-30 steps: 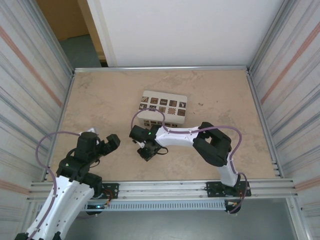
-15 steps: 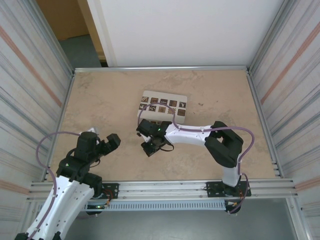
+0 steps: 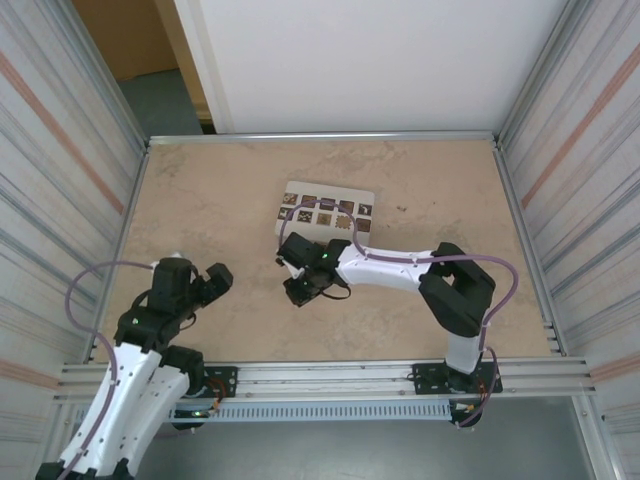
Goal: Unlock the padlock with the key
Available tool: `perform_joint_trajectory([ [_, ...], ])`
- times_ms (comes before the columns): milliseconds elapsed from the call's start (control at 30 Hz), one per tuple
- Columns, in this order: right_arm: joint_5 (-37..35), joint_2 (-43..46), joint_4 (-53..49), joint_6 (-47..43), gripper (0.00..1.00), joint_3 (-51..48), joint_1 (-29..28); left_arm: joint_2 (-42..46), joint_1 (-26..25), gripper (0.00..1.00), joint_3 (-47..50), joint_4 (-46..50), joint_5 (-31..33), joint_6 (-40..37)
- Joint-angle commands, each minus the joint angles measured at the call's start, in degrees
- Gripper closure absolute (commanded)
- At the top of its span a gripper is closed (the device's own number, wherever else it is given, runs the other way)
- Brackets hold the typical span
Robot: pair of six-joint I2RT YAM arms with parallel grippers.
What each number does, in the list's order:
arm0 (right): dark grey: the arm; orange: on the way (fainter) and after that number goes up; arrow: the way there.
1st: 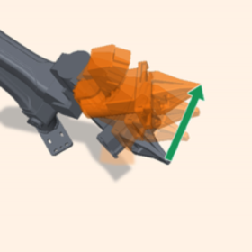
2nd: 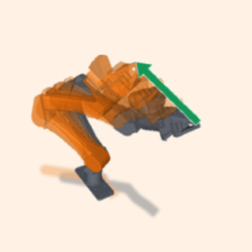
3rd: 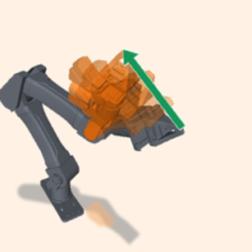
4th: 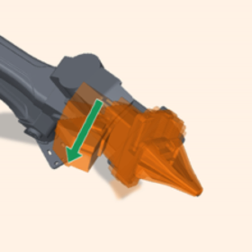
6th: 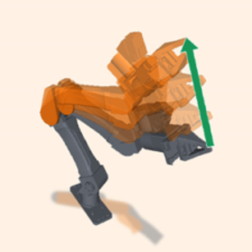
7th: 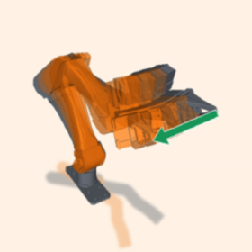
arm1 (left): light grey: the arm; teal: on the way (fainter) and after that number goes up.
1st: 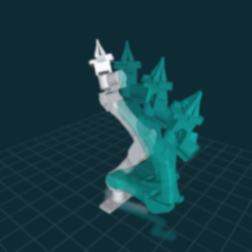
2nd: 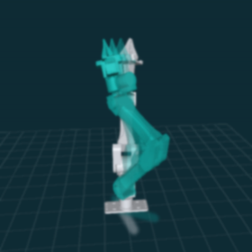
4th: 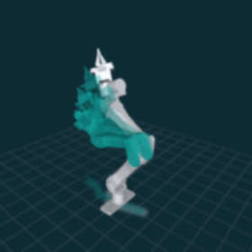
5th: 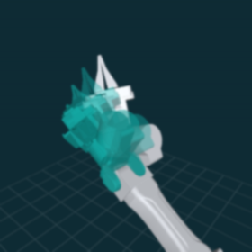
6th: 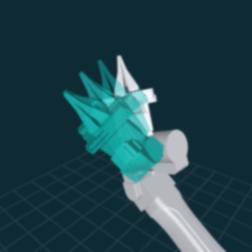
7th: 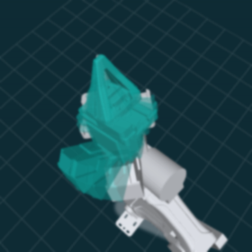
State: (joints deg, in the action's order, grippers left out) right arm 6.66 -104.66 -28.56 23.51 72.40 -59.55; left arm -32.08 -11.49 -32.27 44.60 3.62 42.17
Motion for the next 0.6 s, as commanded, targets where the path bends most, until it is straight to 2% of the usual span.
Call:
perform_joint_trajectory([
  [0,-0.89,4.36,-0.18,0.84,0.85,-1.29,1.08,-4.49,8.04,0.01,-1.62,-0.99,-5.3,-3.3],
  [100,-1.62,6.06,-0.18,0.97,0.84,-2.57,1.7,-9.16,16.3,0.03,-0.47,-4.61,-14.24,-1.8],
  [167,-2.23,6.95,-0.18,1.08,0.84,-3.33,2.05,-12.44,18.93,0.06,-0.78,-5.31,-15.65,-0.2],
  [267,-3.26,8.12,-0.18,1.07,0.83,-4.34,2.38,-17.54,19.4,0.07,-3.5,-3.57,-12.66,1.46],
  [433,-3.65,9.27,0.64,1.08,0.83,-5.81,3.02,-25.27,19.4,0.29,-8.18,-1.98,-10.15,2.07],
  [567,-3.58,9.98,1.38,0.84,0.83,-6.77,3.69,-30.58,19.35,0.4,-10.5,-2.87,-11.48,1.3],
])
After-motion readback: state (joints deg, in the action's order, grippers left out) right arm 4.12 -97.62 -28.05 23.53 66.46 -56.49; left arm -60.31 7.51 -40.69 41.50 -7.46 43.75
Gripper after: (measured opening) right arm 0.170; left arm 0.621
